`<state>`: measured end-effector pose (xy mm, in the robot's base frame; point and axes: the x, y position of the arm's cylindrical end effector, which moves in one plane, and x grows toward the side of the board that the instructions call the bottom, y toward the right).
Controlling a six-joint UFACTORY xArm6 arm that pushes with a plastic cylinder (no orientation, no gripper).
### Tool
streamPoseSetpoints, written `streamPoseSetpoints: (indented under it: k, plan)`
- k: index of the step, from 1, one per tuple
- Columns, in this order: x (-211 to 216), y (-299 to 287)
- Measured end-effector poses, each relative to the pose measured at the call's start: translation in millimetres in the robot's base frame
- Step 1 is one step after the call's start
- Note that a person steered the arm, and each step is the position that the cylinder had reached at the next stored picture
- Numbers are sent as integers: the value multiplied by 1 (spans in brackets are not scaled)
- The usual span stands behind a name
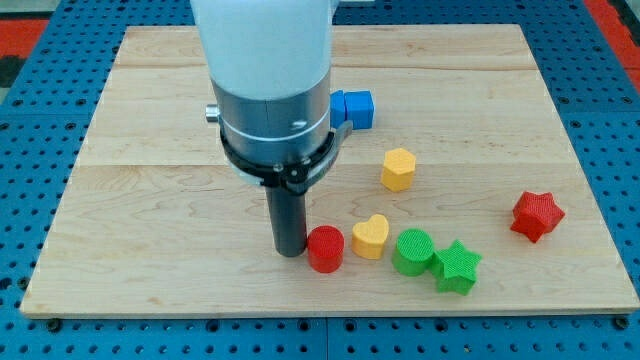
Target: Move the red circle to the top of the yellow heart
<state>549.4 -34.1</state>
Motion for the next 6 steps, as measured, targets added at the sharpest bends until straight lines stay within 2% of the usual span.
streamPoseSetpoints:
  k: [1,2,3,4,5,6]
  plan:
    - [36,-32]
    - [69,-1]
    - [33,31]
    - [6,33]
    - [-14,33]
    - [-14,33]
